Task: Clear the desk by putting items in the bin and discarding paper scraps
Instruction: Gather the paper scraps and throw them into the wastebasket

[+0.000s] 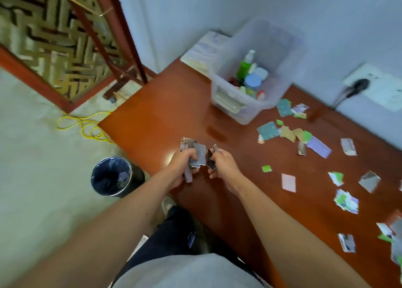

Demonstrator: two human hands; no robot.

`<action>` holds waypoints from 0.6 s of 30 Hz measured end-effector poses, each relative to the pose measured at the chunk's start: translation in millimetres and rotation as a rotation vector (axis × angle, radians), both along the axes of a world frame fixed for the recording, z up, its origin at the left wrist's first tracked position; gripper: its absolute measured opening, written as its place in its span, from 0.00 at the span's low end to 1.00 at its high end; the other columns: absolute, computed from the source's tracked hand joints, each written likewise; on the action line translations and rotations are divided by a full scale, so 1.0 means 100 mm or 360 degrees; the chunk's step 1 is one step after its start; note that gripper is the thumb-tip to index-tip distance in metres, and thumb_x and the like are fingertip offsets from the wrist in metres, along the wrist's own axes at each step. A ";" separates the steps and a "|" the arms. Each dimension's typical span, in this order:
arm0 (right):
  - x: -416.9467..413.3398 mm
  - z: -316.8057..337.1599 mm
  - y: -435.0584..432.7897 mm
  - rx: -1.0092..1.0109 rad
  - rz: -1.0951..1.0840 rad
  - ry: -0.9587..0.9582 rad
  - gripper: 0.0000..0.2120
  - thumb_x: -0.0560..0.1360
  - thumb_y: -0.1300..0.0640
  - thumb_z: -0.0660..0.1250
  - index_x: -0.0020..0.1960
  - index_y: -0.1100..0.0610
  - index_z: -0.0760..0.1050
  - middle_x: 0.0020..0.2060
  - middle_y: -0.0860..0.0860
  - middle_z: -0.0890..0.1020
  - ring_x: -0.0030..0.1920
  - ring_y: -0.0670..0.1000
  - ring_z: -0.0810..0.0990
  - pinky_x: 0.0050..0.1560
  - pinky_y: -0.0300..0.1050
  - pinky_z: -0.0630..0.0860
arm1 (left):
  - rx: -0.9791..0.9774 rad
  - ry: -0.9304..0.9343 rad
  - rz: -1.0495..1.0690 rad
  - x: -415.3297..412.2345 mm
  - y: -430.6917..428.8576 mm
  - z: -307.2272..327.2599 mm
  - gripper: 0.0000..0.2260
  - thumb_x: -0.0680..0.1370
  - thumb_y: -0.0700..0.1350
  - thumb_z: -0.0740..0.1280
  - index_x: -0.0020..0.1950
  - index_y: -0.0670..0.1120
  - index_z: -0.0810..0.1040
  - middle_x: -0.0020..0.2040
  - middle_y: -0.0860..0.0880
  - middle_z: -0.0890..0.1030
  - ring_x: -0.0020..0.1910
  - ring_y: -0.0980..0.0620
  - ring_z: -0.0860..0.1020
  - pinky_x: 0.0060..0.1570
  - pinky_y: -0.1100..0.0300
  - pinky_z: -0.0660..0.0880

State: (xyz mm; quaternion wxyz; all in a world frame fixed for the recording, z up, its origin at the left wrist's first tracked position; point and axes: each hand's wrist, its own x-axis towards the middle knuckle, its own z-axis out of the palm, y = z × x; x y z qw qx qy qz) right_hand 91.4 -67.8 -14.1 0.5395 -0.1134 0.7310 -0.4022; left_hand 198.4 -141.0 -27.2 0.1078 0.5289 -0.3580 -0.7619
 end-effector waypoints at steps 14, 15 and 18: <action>1.71 -0.32 -1.74 0.0092 0.0753 -0.0097 0.11 0.82 0.61 0.52 0.43 0.57 0.69 0.27 0.54 0.71 0.25 0.51 0.68 0.26 0.41 0.65 | 0.0134 -0.0017 0.0842 1.89 -1.07 -0.34 0.05 0.70 0.34 0.59 0.40 0.42 0.72 0.34 0.45 0.72 0.29 0.50 0.70 0.23 0.65 0.68; 1.84 -0.35 -1.82 0.0110 0.0784 -0.0115 0.12 0.82 0.61 0.52 0.43 0.56 0.70 0.27 0.54 0.71 0.25 0.51 0.68 0.26 0.41 0.65 | 0.0146 -0.0001 0.0899 2.01 -1.10 -0.37 0.05 0.68 0.35 0.59 0.40 0.41 0.72 0.34 0.44 0.72 0.30 0.50 0.69 0.23 0.65 0.68; 2.18 -0.49 -2.05 0.0154 0.0894 -0.0150 0.12 0.82 0.62 0.51 0.44 0.57 0.70 0.28 0.53 0.70 0.25 0.50 0.66 0.25 0.38 0.62 | 0.0157 -0.0053 0.1061 2.36 -1.20 -0.49 0.12 0.62 0.38 0.61 0.45 0.41 0.74 0.35 0.44 0.73 0.30 0.50 0.70 0.24 0.64 0.68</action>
